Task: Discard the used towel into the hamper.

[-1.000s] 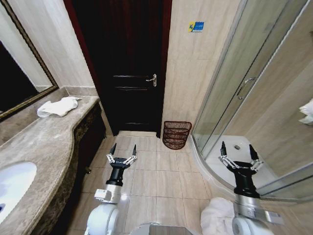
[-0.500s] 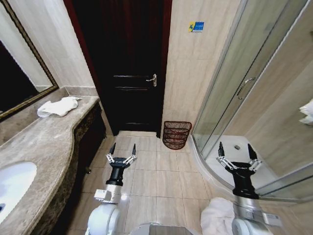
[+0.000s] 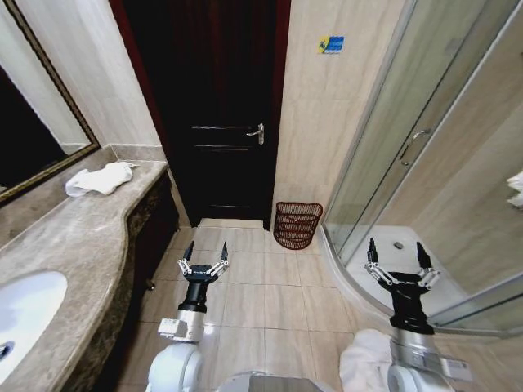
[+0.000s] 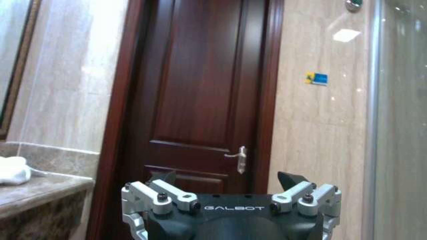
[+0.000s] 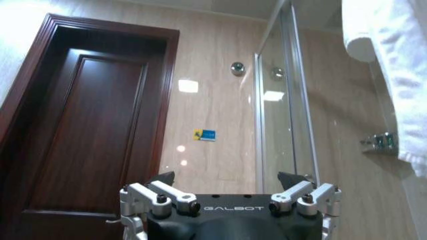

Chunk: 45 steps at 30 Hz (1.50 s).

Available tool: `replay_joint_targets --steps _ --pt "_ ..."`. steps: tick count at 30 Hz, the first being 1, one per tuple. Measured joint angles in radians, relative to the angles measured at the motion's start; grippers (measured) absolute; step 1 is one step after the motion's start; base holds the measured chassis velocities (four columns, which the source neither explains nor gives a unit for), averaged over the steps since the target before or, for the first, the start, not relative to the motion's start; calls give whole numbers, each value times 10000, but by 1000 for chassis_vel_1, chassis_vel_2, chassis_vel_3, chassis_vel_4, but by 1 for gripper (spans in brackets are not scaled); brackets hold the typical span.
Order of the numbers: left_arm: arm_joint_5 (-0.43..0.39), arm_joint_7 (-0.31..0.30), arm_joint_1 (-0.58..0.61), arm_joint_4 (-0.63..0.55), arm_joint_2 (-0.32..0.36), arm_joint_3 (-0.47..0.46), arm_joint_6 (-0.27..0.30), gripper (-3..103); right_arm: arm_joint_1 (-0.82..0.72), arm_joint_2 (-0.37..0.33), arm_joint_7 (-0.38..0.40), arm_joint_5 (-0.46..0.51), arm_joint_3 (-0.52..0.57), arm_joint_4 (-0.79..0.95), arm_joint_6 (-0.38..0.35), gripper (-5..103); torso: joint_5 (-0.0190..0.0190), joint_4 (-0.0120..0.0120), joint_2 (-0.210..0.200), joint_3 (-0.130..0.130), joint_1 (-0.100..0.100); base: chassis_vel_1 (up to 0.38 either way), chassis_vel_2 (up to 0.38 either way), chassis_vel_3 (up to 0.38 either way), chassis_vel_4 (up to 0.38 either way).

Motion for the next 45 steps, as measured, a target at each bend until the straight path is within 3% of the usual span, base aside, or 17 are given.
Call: replay_joint_targets --steps 24,33,38,45 --pt "111 -261 -268 378 -39 52 -130 100 13 -4 -119 -132 41 62 -230 100 0 0 3 -1 -3 -10 60 25 -51" --pt "-171 -84 -302 364 -7 -14 -493 99 31 -4 -130 -150 -80 98 -264 100 -4 0 0 0 2 -214 211 210 -214" --pt "-340 -65 -290 193 9 -73 -522 102 37 -4 -121 -148 -118 99 -260 100 -1 -3 -1 0 1 -210 207 206 -202" --pt "-249 220 -287 155 11 -145 -563 99 -2 -4 -120 -136 -125 131 -248 100 -2 -3 0 0 -1 -196 205 198 -206"
